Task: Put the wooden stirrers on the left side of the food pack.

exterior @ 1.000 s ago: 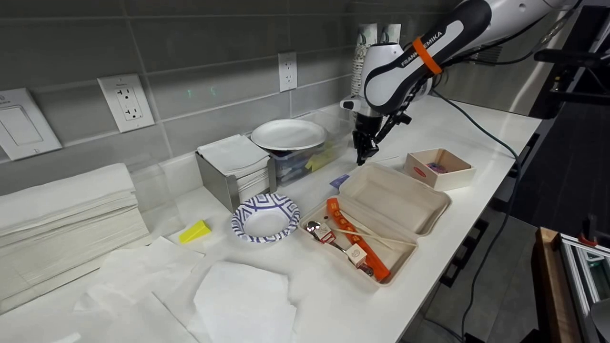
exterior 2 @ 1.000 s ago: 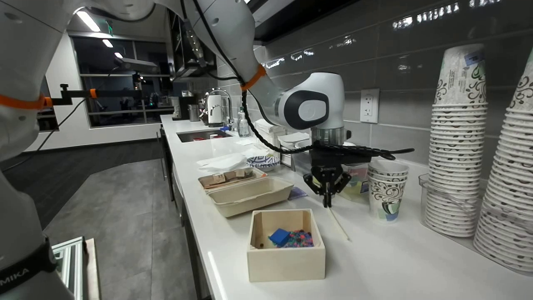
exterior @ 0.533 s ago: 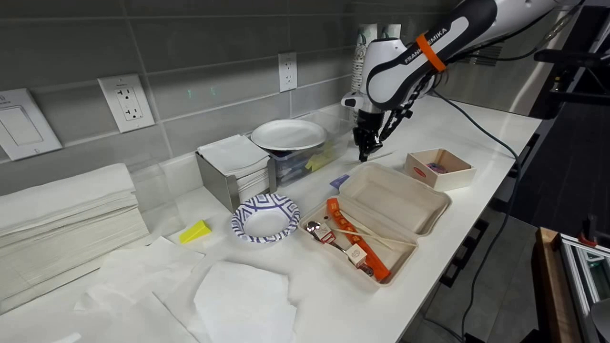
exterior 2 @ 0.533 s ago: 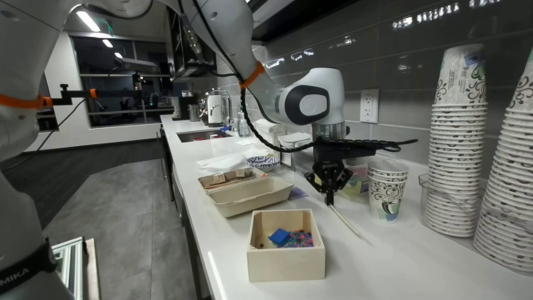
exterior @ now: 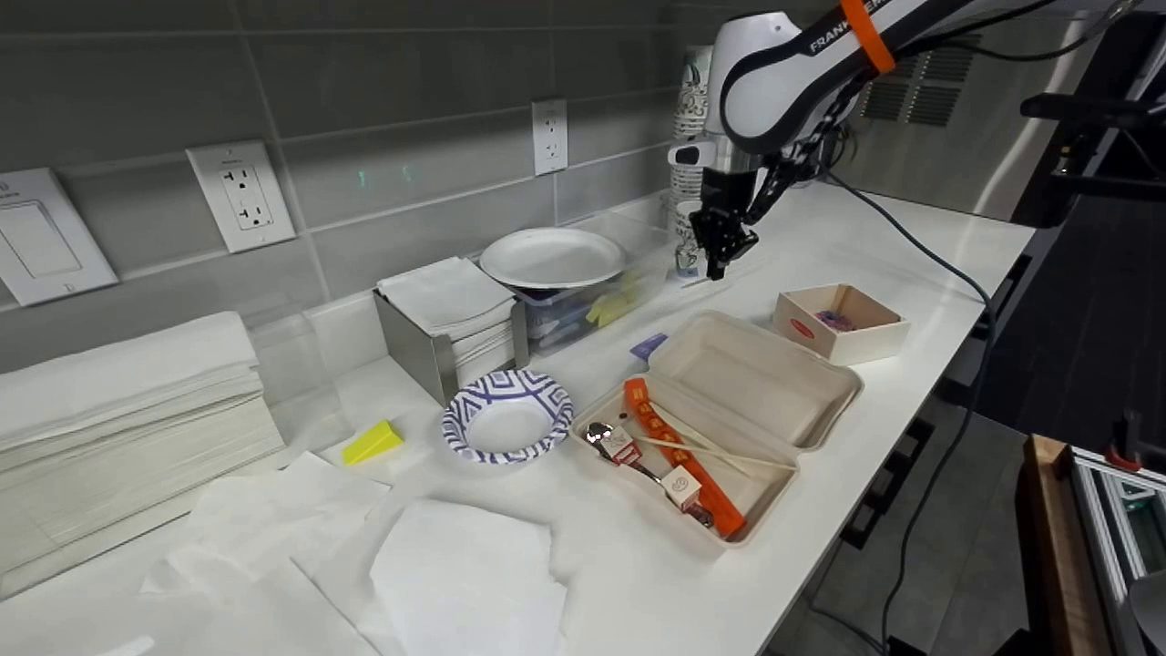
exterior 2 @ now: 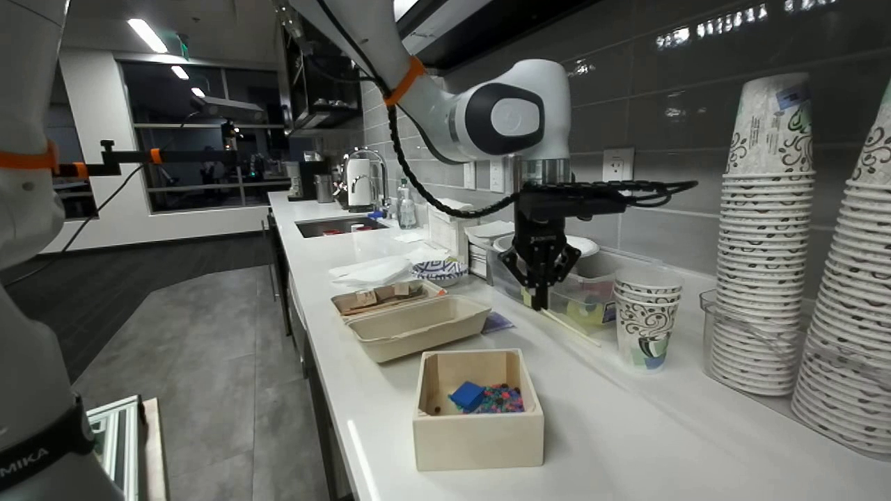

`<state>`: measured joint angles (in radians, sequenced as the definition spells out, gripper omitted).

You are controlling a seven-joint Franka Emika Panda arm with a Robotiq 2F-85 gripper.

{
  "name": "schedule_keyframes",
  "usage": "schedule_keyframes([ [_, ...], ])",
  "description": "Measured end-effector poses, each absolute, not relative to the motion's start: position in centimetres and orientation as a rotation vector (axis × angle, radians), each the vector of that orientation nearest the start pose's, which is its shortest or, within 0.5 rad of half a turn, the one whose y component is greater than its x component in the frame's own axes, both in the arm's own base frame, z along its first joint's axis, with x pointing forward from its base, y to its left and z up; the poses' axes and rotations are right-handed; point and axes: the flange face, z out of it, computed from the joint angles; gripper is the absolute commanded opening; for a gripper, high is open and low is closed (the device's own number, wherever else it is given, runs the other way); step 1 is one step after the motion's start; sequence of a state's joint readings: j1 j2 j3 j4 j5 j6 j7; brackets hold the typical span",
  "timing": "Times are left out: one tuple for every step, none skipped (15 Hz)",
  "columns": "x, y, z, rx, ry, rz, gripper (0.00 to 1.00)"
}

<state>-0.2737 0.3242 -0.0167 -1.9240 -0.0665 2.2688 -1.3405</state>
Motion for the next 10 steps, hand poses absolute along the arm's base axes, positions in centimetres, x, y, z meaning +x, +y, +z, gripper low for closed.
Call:
schedule_keyframes([
  [58.9, -17.7, 33.4, -2.726, -1.671, 0.047, 0.02],
  [58.4, -17.4, 34.3, -2.719, -1.678, 0.063, 0.02],
  [57.7, -17.1, 35.0, -2.715, -1.677, 0.089, 0.02],
  [57.0, -16.7, 35.6, -2.711, -1.666, 0.128, 0.02],
  [56.2, -16.1, 36.2, -2.727, -1.625, 0.149, 0.02],
  [55.5, -15.3, 36.7, -2.750, -1.571, 0.164, 0.02],
  [54.8, -14.1, 37.2, -2.777, -1.503, 0.179, 0.02],
  [54.2, -12.6, 37.6, -2.807, -1.427, 0.181, 0.02],
  [53.6, -10.9, 37.9, -2.832, -1.355, 0.183, 0.02],
  [53.1, -9.1, 38.2, -2.853, -1.283, 0.182, 0.02],
])
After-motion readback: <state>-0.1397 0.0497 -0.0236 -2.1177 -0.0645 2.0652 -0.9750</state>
